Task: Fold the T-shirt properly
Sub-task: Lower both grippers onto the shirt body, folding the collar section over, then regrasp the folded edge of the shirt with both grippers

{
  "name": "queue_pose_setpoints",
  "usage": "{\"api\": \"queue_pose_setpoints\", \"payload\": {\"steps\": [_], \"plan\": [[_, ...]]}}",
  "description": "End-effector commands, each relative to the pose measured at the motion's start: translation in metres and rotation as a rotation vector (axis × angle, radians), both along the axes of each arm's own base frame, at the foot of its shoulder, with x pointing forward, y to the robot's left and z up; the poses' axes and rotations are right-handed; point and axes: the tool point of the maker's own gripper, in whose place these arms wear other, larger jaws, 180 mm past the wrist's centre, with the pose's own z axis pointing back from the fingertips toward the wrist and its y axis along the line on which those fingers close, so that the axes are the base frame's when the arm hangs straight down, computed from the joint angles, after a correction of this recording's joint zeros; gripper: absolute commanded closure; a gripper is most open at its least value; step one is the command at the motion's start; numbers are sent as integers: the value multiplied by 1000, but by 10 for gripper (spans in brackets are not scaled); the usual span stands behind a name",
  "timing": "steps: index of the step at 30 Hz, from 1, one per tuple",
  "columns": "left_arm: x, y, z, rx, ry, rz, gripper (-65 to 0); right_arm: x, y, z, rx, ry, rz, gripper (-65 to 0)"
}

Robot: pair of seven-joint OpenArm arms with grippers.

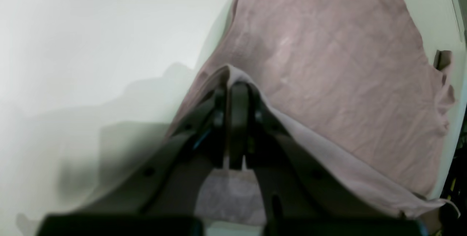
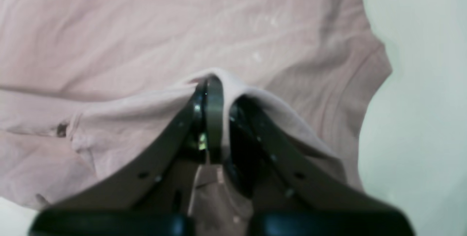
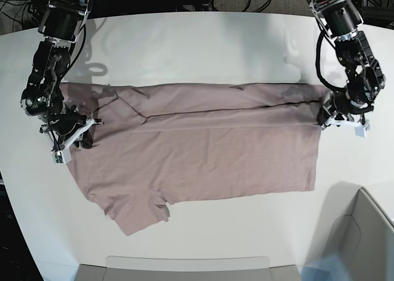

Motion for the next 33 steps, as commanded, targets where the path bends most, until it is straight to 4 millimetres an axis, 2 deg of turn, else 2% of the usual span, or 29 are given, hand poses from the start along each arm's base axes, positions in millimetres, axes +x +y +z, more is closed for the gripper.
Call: {"api": "queue_pose_setpoints", "payload": {"steps": [1, 3, 7, 11, 19, 23, 29, 33], "plan": [[14, 11, 18, 39, -57, 8, 0, 15, -6, 22, -4, -71, -5, 0], [19, 15, 19, 94, -38, 1, 0, 20, -7, 24, 2, -76, -9, 0], [30, 5, 13, 260, 26, -107, 0, 26, -8, 23, 14, -70, -15, 0], [36, 3, 10, 377, 20, -144, 0, 31, -8, 24, 20, -72, -19, 0], [39, 7, 12, 415, 14, -144, 0, 40, -13, 34, -16, -90, -18, 0], [40, 7, 12, 415, 13, -146, 0, 50, -3, 27, -104, -86, 33, 0], [39, 6, 12, 412, 17, -147, 0, 54, 7, 19, -133, -100, 71, 0], [38, 6, 11, 413, 21, -151, 0, 54, 8, 19, -131, -100, 72, -154]]}}
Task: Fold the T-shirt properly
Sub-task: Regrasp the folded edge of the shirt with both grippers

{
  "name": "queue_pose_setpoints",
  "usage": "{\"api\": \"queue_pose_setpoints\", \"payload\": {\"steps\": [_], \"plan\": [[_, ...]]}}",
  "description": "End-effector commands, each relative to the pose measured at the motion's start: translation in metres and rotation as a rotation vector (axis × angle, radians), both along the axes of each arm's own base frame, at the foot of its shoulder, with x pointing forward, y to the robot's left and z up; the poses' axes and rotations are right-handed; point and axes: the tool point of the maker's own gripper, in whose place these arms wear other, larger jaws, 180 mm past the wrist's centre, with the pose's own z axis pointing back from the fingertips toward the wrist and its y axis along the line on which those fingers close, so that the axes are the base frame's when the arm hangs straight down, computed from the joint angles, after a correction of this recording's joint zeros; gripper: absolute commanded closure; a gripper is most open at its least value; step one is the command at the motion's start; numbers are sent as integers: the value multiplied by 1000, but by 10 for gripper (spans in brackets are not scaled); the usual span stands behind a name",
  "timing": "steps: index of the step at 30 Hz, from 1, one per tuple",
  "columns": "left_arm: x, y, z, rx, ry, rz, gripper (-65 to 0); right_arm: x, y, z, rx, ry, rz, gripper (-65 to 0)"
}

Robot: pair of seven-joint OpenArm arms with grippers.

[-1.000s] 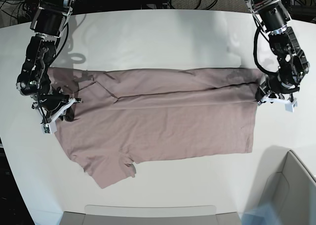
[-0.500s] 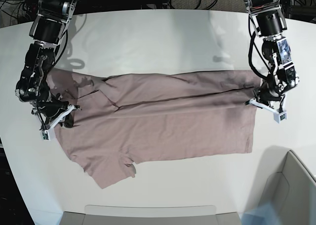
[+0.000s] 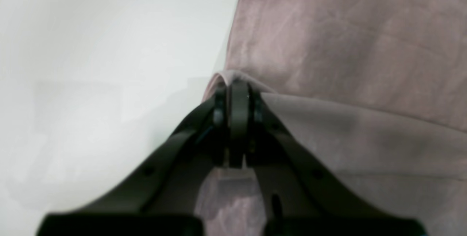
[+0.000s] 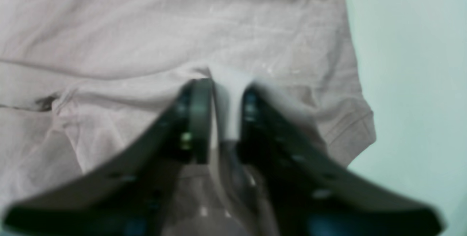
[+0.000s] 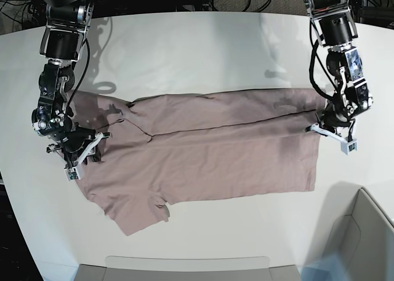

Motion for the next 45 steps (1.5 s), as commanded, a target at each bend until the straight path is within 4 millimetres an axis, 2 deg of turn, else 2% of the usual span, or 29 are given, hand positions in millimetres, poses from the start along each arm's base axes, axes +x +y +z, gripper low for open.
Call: {"api": "queue_pose_setpoints", "payload": {"steps": [1, 3, 6, 8, 12, 14, 16, 18, 21, 24, 27, 30, 33, 37, 41, 45], "plan": [[11, 9, 17, 30, -46, 3, 0, 15, -4, 24, 1, -77, -2, -191], [10, 9, 16, 31, -43, 3, -1, 16, -4, 28, -1, -88, -2, -236], [9, 12, 17, 31, -47, 11, -49, 19, -11, 40, -19, -120, -5, -242], [10, 13, 21, 39, -56, 9, -53, 22, -13, 53, -34, -152, -2, -242], [9, 21, 41, 96, -98, -7, -53, 22, -22, 79, -74, -217, -5, -242], [9, 19, 54, 119, -133, -21, -53, 22, -25, 95, -84, -259, -14, -242], [13, 16, 73, 145, -184, -36, -53, 16, -33, 101, -92, -280, -33, -242], [9, 12, 79, 159, -198, -49, -51, 13, -34, 106, -100, -294, -36, -242], [5, -1, 73, 154, -189, -84, -4, 1, -33, 90, -119, -217, -33, -203], [8, -18, 68, 145, -186, -126, 0, -5, -33, 76, -118, -163, -36, -97], [10, -38, 61, 130, -173, -176, 0, -11, -28, 52, -86, -106, -41, 0], [10, -61, 49, 114, -147, -234, 0, -16, -29, 31, -65, -48, -49, 0], [6, -72, 33, 102, -102, -269, 0, -22, -32, 10, -46, 13, -62, 0], [-11, -85, -10, 75, 23, -315, 0, -34, -35, -19, -24, 94, -77, 0], [-29, -86, -38, 58, 112, -320, 0, -57, -39, -40, -33, 153, -79, 0], [-73, -69, -62, 77, 213, -320, 0, -78, -44, -50, -58, 187, -75, 0]]}}
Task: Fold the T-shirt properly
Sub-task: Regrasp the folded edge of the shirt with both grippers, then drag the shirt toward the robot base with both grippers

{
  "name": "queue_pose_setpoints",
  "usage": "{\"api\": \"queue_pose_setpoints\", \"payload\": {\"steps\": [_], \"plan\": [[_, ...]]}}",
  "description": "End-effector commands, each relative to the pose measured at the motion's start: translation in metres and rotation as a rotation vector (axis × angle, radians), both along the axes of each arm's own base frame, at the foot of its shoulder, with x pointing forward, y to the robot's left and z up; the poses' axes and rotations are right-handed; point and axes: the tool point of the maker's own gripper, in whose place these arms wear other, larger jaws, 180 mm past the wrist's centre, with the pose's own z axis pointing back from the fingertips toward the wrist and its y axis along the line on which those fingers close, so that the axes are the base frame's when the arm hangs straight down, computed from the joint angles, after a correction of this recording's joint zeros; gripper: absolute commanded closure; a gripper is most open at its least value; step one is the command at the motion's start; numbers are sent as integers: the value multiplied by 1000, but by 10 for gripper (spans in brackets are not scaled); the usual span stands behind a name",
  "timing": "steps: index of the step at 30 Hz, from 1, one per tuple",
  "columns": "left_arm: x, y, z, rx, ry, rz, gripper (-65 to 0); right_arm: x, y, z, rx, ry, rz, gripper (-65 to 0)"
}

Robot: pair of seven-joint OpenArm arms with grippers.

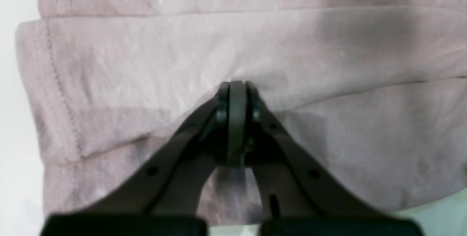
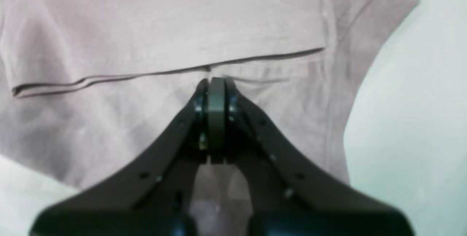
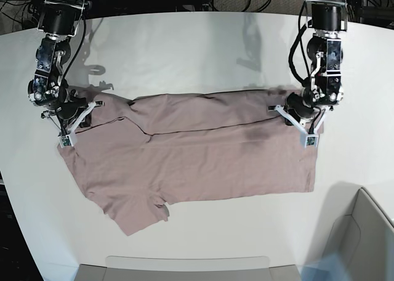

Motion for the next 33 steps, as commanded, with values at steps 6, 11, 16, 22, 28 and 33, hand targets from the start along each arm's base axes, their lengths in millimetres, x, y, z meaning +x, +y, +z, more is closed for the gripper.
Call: {"api": "queue_pose_setpoints", "payload": {"steps": [6, 11, 16, 22, 28, 33], "plan": [[-84, 24, -34, 61, 216, -13, 0, -30, -19, -3, -78, 46, 17, 0], [-144, 27, -54, 64, 329, -13, 0, -56, -19, -7, -109, 72, 46, 0], [-192, 27, -66, 67, 388, -13, 0, -87, -20, -10, -140, 106, 76, 0], [-227, 16, -55, 61, 414, -53, 0, -126, -14, -12, -73, 151, 101, 0], [-254, 7, -45, 53, 435, -83, 0, -163, -13, -20, 10, 222, 101, 0], [-264, 32, -39, 87, 444, -14, 0, -180, -13, -25, 12, 258, 101, 0]]}}
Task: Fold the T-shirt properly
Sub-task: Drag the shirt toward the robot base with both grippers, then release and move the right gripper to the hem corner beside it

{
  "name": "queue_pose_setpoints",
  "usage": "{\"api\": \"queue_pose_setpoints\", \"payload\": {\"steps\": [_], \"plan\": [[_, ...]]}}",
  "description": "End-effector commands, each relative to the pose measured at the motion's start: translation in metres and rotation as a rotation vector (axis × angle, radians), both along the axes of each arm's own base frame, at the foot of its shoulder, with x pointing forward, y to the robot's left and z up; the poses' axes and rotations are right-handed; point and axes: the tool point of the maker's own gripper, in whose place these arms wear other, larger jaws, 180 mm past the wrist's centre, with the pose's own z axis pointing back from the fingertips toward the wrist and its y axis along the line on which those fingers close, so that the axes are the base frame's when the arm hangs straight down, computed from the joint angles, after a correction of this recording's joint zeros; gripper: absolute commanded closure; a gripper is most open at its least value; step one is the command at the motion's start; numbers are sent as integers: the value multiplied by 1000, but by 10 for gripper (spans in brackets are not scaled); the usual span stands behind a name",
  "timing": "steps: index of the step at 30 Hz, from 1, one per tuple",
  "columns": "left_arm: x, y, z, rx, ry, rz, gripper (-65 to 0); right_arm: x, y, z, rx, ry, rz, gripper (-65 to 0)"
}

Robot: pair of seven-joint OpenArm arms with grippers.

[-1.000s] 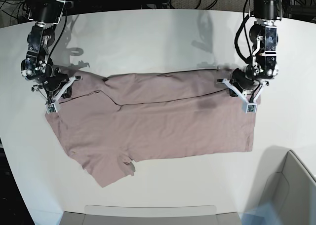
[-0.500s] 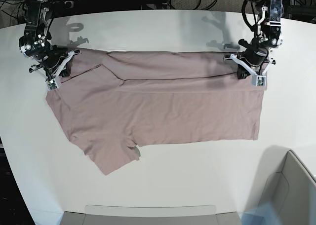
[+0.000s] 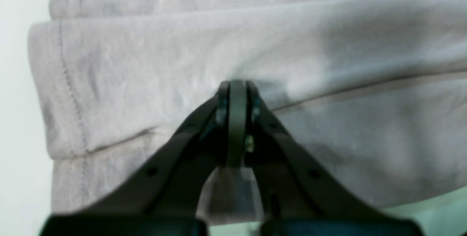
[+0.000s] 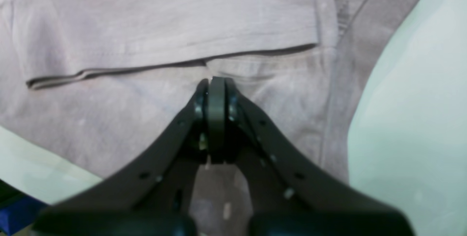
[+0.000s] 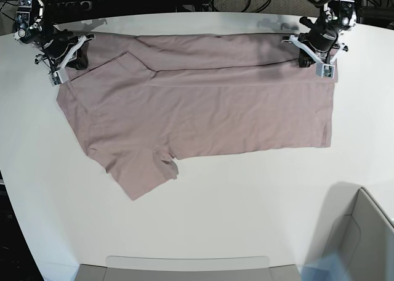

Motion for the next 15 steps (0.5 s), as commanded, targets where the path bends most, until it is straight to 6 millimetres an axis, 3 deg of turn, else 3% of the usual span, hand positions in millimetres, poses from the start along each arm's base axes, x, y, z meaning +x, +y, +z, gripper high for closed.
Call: {"api": "queue_pose_setpoints", "payload": {"steps": [1, 8, 12, 15], "plan": [[-93, 14, -30, 65, 404, 16, 0, -30, -12, -17, -83, 141, 29, 0], [-68, 36, -6, 107, 311, 61, 0, -20, -4, -4, -89, 92, 56, 0], [-65, 36, -5, 109, 302, 61, 0, -13, 0, 5, -91, 61, 68, 0], [-51, 32, 5, 110, 257, 43, 0, -5, -12, 15, -109, 25, 27, 0]]}}
